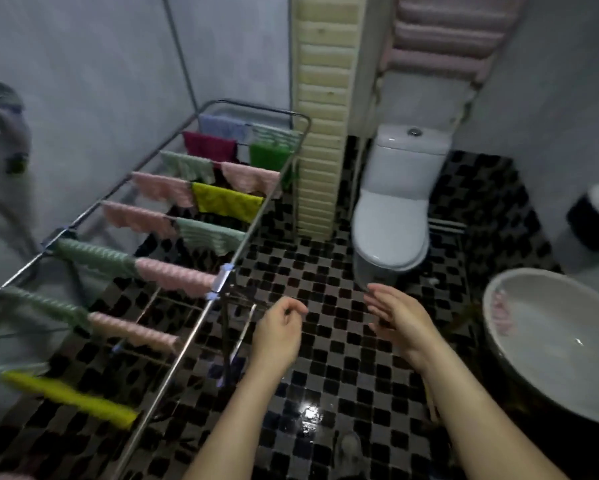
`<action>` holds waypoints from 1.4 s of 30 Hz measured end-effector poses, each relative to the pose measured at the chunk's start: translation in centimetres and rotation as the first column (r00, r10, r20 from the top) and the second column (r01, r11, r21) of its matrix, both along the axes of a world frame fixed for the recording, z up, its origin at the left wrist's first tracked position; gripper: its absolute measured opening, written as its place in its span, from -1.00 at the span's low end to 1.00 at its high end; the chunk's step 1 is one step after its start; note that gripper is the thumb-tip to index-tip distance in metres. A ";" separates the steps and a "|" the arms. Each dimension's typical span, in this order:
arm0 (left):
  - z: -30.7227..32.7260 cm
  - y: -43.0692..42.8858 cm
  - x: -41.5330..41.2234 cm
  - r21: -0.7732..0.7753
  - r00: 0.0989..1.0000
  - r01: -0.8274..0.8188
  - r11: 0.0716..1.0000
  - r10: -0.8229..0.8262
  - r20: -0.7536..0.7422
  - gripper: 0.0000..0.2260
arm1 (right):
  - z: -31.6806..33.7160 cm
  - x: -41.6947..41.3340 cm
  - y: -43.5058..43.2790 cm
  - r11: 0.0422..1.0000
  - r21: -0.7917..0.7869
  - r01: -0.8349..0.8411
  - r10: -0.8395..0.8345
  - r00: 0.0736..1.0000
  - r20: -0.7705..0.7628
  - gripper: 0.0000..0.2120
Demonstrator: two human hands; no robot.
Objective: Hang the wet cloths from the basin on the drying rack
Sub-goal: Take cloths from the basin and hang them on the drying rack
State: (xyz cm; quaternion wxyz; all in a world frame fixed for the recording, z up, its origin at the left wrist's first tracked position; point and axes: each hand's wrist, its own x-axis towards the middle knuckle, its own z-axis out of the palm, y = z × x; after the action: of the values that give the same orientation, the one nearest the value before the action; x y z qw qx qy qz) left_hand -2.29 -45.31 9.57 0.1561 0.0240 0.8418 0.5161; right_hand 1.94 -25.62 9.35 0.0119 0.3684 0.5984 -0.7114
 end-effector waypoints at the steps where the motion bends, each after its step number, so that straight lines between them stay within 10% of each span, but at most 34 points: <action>1: -0.1 1.4 0.1 -0.055 0.998 0.057 0.997 -0.058 -0.011 -0.80 | -0.4 0.9 1.4 0.997 0.081 -0.002 -0.001 0.999 0.033 -0.77; 6: -0.6 11.7 0.3 -0.151 0.893 0.438 0.886 -0.448 -0.040 -0.74 | -1.3 5.9 10.3 0.958 0.285 0.015 -0.064 0.985 0.162 -0.36; 17: -6.7 35.3 2.1 -0.405 0.453 0.802 0.439 -0.889 -0.066 -0.65 | -7.4 11.0 27.3 0.948 0.315 0.053 -0.174 0.912 0.372 -0.18; 25: -14.1 46.8 4.4 -0.830 0.070 0.544 -0.120 -0.980 0.187 -0.45 | -13.3 9.7 32.6 0.969 0.223 0.110 -0.174 0.939 0.295 -0.53; 32: -18.0 50.6 4.3 -0.851 -0.015 0.360 -0.382 -0.915 0.404 -0.57 | -17.4 9.5 34.8 0.804 -0.209 0.557 -0.486 0.817 0.309 -0.46; 35: -17.1 51.8 4.2 -0.840 0.074 0.499 -0.212 -0.956 0.285 -0.69 | -18.4 9.2 35.4 0.674 -0.337 0.657 -0.591 0.754 0.287 -0.60; 37: -16.0 52.0 3.8 -0.715 0.279 0.687 0.134 -0.956 0.088 -0.82 | -17.9 8.9 35.9 0.593 -0.452 0.666 -0.623 0.735 0.267 -0.80; 40: -14.3 51.8 3.2 -0.165 0.703 0.711 0.683 -0.686 0.188 -0.93 | -17.6 9.2 37.0 0.515 -0.595 0.617 -0.663 0.726 0.180 -0.77; 42: -12.9 51.5 2.9 0.187 0.766 0.457 0.870 -0.491 0.414 -0.92 | -16.6 9.5 37.5 0.543 -0.612 0.575 -0.658 0.744 0.115 -0.76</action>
State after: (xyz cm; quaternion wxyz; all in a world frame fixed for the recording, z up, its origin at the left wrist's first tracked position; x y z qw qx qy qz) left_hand 0.57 6.19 -3.37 0.4700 0.1219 0.7289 0.4826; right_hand 11.48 11.89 -7.29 -0.1593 0.4839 0.1650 -0.8445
